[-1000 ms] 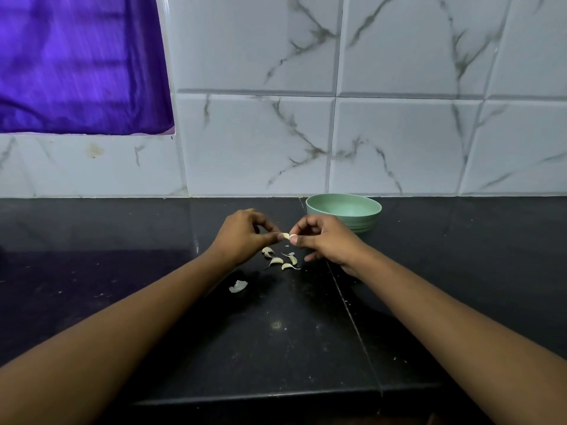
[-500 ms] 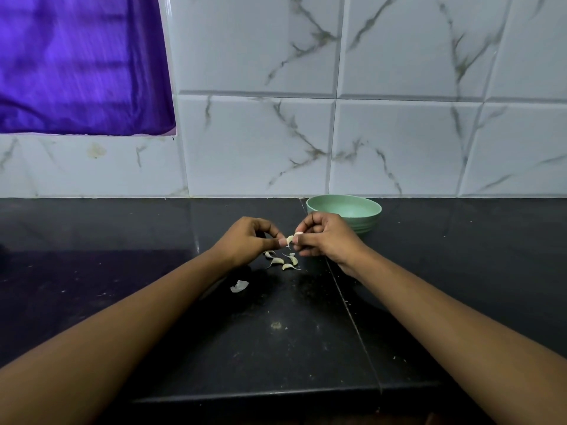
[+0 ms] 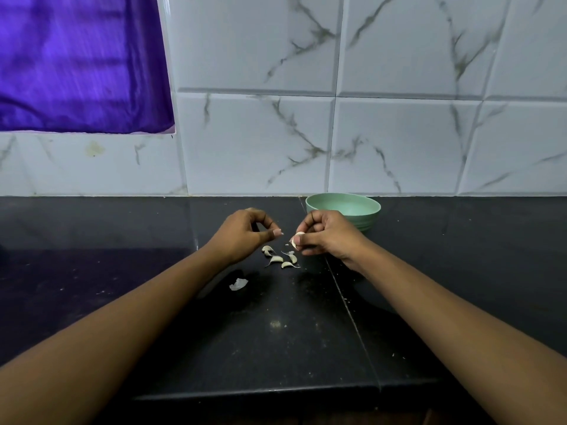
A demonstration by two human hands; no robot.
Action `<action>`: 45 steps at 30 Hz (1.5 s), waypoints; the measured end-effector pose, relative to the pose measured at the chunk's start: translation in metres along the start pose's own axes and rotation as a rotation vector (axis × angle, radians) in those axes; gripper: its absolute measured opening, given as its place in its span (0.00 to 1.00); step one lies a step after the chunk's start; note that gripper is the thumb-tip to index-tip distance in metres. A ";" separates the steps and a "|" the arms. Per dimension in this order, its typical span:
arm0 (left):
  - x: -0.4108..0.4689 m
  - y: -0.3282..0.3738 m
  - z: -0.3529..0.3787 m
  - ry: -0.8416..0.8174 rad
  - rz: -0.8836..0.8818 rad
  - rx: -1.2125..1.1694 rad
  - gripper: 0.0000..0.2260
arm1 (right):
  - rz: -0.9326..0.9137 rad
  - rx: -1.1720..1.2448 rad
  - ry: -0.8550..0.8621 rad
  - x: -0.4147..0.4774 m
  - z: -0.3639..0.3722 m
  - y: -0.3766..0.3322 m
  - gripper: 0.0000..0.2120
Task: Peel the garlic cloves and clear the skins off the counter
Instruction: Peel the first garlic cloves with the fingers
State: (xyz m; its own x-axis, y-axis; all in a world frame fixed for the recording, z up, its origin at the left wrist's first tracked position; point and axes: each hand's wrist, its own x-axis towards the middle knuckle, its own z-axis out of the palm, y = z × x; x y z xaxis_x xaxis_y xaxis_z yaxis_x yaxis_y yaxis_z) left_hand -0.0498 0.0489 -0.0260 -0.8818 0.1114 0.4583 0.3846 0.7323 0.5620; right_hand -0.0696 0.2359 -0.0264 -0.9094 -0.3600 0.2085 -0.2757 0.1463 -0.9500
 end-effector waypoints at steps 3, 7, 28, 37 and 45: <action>0.000 -0.004 -0.024 -0.104 -0.009 0.043 0.05 | 0.011 -0.131 0.030 0.003 -0.006 0.005 0.09; -0.009 -0.012 -0.059 -0.559 -0.061 0.028 0.03 | 0.023 -0.172 0.050 0.007 -0.006 0.012 0.10; -0.022 0.008 -0.038 -0.832 -0.097 -0.125 0.10 | 0.064 -0.312 0.019 0.006 -0.019 0.008 0.04; -0.022 -0.006 -0.042 -0.593 -0.114 -0.214 0.10 | 0.106 -0.398 -0.030 0.001 -0.020 0.008 0.05; -0.026 -0.007 -0.037 -0.323 -0.032 0.013 0.05 | 0.112 -0.502 -0.009 -0.002 -0.018 0.010 0.05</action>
State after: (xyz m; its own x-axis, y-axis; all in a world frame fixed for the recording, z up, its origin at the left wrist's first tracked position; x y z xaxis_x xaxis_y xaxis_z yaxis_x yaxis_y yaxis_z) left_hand -0.0194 0.0159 -0.0162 -0.9352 0.2943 0.1971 0.3537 0.7468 0.5632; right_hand -0.0764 0.2542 -0.0319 -0.9399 -0.3243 0.1072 -0.2939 0.6080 -0.7376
